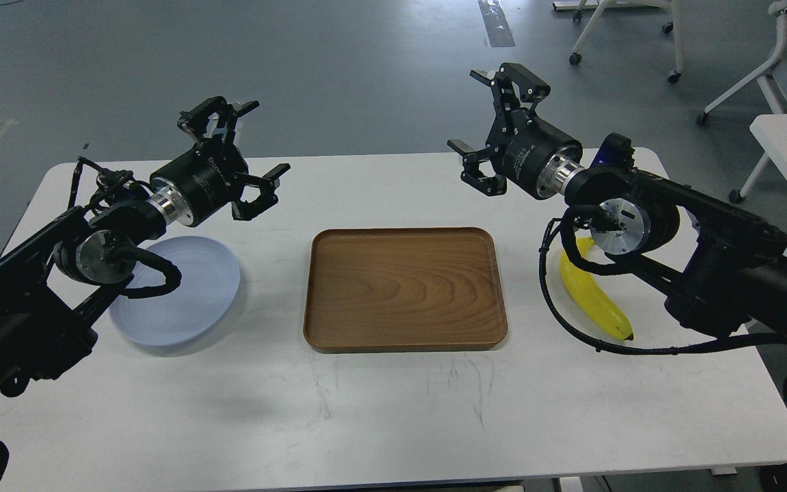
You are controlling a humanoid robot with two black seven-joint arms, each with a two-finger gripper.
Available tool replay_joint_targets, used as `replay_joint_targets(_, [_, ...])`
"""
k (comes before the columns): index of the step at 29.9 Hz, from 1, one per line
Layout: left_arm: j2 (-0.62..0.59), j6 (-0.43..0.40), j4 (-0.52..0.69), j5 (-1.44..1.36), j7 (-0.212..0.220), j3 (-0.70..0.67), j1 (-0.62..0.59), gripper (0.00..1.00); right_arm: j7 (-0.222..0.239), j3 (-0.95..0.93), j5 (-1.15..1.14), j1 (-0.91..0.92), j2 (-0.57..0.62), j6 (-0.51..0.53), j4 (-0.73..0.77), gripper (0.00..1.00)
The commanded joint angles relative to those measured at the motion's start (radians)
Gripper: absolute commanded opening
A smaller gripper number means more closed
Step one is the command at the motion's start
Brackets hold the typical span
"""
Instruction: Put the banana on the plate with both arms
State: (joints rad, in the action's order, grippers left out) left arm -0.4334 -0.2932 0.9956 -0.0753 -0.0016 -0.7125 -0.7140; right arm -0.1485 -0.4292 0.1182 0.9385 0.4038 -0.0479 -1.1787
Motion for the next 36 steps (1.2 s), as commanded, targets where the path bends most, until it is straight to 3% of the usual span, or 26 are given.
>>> replay_joint_targets(1, [0.004, -0.001, -0.005, -0.001, -0.011, -0.002, 0.004, 0.98, -0.006, 0.007, 0.001, 0.010, 0.000, 0.000, 0.002, 1.00])
replay_joint_targets(11, [0.004, 0.002, -0.023, 0.003, -0.038, -0.018, 0.005, 0.98, -0.008, 0.035, -0.058, 0.019, -0.010, -0.001, 0.013, 1.00])
replay_joint_targets(36, [0.005, 0.025, -0.018, 0.023, -0.021, -0.022, 0.005, 0.98, 0.000, 0.024, -0.051, 0.011, -0.016, -0.003, 0.010, 1.00])
